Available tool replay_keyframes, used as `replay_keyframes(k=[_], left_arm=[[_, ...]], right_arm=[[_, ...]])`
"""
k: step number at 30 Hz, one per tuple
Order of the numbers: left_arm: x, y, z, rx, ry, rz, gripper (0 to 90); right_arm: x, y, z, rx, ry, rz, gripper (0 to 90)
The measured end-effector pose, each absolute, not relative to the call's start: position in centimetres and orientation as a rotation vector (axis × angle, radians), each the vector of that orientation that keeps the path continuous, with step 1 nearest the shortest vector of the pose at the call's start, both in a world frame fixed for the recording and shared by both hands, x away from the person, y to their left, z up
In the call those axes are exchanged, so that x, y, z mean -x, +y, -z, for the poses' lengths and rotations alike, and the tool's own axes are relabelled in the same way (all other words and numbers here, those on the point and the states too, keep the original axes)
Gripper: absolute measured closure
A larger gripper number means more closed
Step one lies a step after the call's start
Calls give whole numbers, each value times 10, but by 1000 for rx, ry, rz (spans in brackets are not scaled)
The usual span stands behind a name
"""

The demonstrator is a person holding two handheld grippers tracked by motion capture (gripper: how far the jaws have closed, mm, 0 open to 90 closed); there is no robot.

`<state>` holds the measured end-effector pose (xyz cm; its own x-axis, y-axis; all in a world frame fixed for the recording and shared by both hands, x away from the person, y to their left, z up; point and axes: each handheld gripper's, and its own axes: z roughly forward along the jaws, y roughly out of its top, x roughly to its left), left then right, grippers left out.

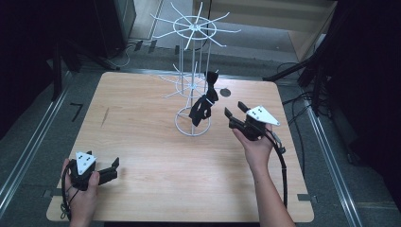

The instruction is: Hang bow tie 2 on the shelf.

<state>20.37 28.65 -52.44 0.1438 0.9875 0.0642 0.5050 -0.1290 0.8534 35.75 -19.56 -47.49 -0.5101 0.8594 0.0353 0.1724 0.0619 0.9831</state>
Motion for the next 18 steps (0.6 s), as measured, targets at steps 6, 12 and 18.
replay_keyframes(k=[6,12,18], left_arm=[[-204,286,524,-1732,1444,-886,56],[-204,286,524,-1732,1444,-890,61],[-203,286,524,-1733,1444,-889,61]], right_arm=[[-346,-209,479,-1027,1754,-1453,392],[-333,-224,483,-1035,1716,-1457,469],[-324,-236,491,-1041,1774,-1383,463]])
